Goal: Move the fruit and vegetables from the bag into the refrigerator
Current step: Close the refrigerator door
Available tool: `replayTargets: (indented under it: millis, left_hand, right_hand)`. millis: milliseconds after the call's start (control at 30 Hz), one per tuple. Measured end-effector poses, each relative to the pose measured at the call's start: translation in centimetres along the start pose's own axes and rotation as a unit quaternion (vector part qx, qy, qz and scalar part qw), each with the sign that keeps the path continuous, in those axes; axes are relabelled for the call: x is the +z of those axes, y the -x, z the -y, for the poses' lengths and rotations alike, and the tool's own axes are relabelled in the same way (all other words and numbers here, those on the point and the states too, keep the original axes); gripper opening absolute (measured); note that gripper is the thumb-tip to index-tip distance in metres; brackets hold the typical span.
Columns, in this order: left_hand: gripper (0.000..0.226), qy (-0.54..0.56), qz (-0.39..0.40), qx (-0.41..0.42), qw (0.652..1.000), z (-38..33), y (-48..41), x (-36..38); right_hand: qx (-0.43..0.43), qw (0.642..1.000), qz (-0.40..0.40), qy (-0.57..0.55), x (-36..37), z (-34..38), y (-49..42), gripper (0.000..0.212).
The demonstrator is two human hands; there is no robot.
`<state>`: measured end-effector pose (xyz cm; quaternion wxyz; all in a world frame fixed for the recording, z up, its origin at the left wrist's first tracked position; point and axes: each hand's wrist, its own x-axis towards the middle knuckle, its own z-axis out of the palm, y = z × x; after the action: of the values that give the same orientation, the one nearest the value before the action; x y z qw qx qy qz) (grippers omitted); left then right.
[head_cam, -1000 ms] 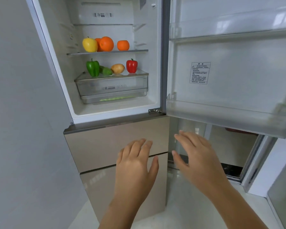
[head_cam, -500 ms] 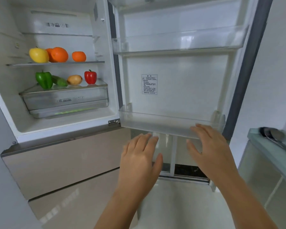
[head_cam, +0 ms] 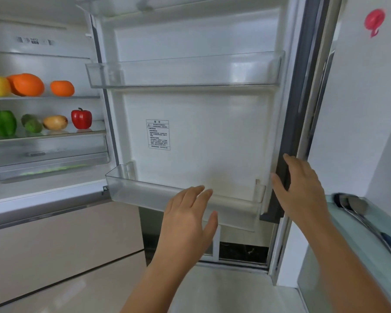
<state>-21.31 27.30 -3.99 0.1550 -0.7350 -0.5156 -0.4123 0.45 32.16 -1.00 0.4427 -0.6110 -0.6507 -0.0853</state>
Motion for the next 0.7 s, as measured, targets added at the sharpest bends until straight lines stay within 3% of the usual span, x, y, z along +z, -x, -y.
replayTargets:
  millis: [233, 433, 700]
  left_hand:
    - [0.043, 0.000, 0.006, -0.003, 1.000, -0.2, -1.4, 2.2]
    - [0.042, 0.009, -0.001, -0.002, 1.000, -0.2, -2.1, 2.9]
    - [0.044, 0.022, 0.000, -0.009, 1.000, -0.4, -1.9, 3.2]
  right_hand:
    - [0.056, 0.997, 0.030, -0.035, 2.5, -4.2, -3.3, 0.069]
    - [0.040, 0.992, 0.039, -0.116, 4.0, -6.1, -4.7, 0.080]
    - [0.026, 0.984, -0.004, -0.177, 5.2, -5.8, -3.9, 0.078]
